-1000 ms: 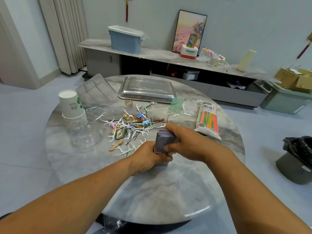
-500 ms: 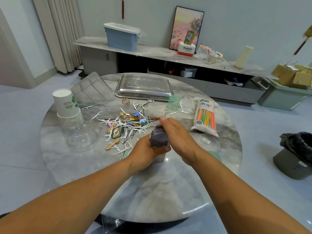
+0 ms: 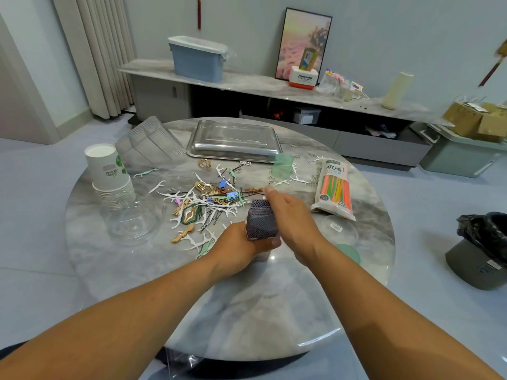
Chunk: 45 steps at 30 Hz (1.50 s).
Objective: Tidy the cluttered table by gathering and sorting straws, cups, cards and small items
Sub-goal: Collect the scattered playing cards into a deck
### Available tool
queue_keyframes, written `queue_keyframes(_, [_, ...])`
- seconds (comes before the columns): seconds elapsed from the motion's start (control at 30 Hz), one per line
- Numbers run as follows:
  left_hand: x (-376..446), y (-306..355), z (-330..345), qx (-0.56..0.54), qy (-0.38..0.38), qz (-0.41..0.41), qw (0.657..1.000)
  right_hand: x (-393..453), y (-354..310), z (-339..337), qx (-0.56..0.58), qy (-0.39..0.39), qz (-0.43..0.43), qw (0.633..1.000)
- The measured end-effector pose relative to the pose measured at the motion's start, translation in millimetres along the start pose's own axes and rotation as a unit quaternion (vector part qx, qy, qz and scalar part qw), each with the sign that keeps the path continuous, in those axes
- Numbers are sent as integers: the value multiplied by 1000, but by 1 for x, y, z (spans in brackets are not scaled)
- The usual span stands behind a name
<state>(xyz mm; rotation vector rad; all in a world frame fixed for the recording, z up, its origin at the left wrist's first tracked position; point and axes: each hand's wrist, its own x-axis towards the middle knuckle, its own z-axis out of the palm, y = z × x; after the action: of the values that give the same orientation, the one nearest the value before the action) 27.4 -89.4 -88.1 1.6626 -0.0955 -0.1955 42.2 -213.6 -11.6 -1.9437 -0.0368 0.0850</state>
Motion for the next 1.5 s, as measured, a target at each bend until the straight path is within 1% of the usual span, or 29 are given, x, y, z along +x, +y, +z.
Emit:
queue_keyframes(0.03, [0, 1, 1, -1, 3, -4, 1000, 3, 0, -2, 20, 4, 16, 1000])
queue_keyframes(0.1, [0, 1, 3, -10, 12, -10, 1000, 6, 1, -5, 50, -14, 38, 998])
queue_keyframes(0.17, [0, 1, 4, -13, 11, -8, 1000, 7, 2, -4, 52, -26, 29, 998])
queue_keyframes(0.23, [-1, 2, 3, -3, 6, -1, 1000, 4, 2, -1, 52, -19, 13, 998])
queue_keyframes(0.33, [-1, 2, 1, 2, 2, 12, 1000, 0, 5, 6, 80, -21, 21, 996])
queue_keyframes(0.4, [-1, 5, 1, 12, 10, 29, 999, 0, 8, 11, 93, -9, 32, 995])
queue_keyframes(0.5, [1, 7, 3, 2, 18, 92, 996, 6, 7, 17, 144, 30, 89, 985])
queue_keyframes(0.57, [4, 3, 2, -20, 39, 89, 995, 8, 6, 18, 183, 43, 113, 976])
queue_keyframes(0.63, [5, -2, -1, -20, 51, 73, 996, 8, 6, 18, 194, 44, 112, 974])
queue_keyframes(0.73, [5, -6, -3, 5, 45, 72, 996, 6, 5, 16, 186, 33, 106, 976])
queue_keyframes(0.87, [5, -5, -5, 11, 32, 75, 997, 4, 2, 12, 185, -19, 116, 976])
queue_keyframes(0.9, [6, -5, -5, 12, 31, 74, 997, 4, 2, 11, 176, -23, 112, 978])
queue_keyframes(1.0, [7, -3, -4, 10, 44, 64, 997, 5, 3, 9, 142, 12, 99, 985])
queue_keyframes(1.07, [7, 3, -4, 17, 62, 52, 997, 6, 3, 7, 150, 5, 115, 982])
queue_keyframes(1.13, [5, 10, -3, 25, 71, 35, 997, 7, 0, 1, 158, -31, 131, 978])
queue_keyframes(1.17, [4, 13, -3, 28, 73, 31, 996, 7, -2, -2, 153, -57, 125, 979])
queue_keyframes(1.27, [2, 18, -5, 33, 72, 29, 996, 9, -3, -8, 91, -134, 69, 984])
queue_keyframes(1.37, [2, 21, -5, 24, 59, 36, 997, 7, -1, -10, 49, -143, 50, 987])
queue_keyframes(1.4, [2, 22, -3, 22, 69, 40, 997, 7, -1, -10, 50, -138, 47, 988])
queue_keyframes(1.5, [-3, 19, 12, 35, 143, 64, 987, 5, -4, -6, 53, -120, 38, 991])
